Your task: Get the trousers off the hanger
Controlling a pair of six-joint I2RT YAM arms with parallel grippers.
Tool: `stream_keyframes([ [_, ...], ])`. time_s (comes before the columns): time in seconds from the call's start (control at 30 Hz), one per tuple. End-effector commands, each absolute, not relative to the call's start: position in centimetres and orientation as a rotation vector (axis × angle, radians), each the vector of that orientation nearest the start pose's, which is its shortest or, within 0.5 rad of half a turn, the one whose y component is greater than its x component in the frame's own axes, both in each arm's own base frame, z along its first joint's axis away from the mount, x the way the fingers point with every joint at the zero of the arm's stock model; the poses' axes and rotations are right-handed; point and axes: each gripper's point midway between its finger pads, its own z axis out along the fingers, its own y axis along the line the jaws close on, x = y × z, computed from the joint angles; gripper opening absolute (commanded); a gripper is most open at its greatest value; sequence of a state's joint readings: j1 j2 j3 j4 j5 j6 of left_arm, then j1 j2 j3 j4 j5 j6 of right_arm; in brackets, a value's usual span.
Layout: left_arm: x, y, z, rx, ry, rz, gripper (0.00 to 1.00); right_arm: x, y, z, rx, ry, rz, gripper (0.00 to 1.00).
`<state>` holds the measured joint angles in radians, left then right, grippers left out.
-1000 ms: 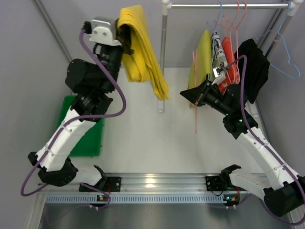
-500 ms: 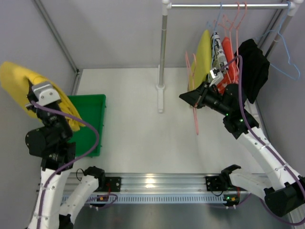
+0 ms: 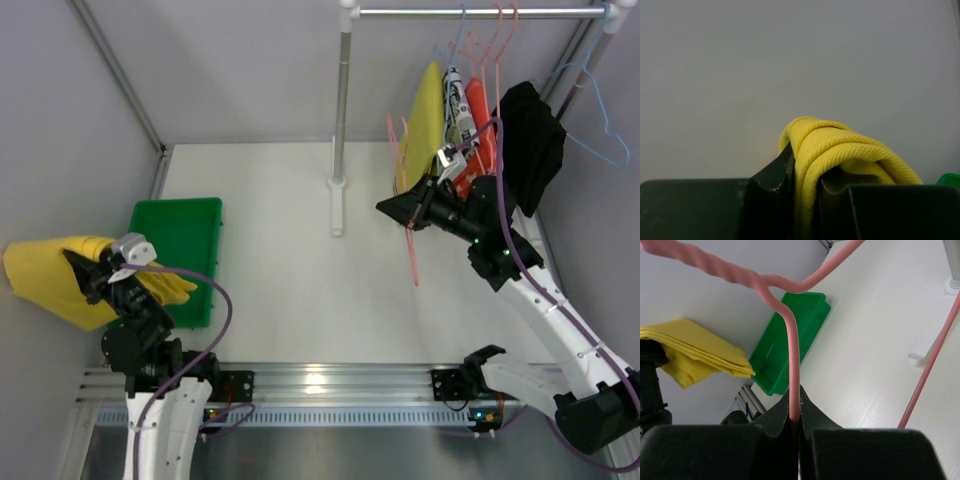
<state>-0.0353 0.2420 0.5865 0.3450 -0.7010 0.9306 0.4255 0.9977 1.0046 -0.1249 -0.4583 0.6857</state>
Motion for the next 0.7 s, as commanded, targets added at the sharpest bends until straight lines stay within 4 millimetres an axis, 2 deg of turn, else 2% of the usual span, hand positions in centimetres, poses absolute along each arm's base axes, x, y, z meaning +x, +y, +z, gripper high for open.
stream_keyframes([
  [0.0,11.0,13.3,44.8,-0.217,0.929,1.178,0.00,25.9,23.5,36.4,-0.198,1.763,1.206,0.00],
  [0.17,12.2,12.9,43.8,-0.119,0.933,1.286,0.00,26.2,23.7,36.1,-0.193,1.772,1.207,0.00],
  [0.4,16.7,12.3,41.0,0.025,1.010,1.321,0.00,26.8,23.7,35.8,-0.186,1.783,1.193,0.00],
  [0.43,18.3,12.2,39.8,0.062,1.056,1.322,0.00,26.9,23.8,35.6,-0.185,1.787,1.192,0.00],
  [0.5,20.0,12.1,38.6,0.079,1.091,1.298,0.00,27.0,23.9,35.4,-0.187,1.793,1.191,0.00],
  [0.67,27.3,10.9,33.3,0.188,1.273,1.126,0.00,27.2,24.0,35.1,-0.200,1.807,1.182,0.00],
])
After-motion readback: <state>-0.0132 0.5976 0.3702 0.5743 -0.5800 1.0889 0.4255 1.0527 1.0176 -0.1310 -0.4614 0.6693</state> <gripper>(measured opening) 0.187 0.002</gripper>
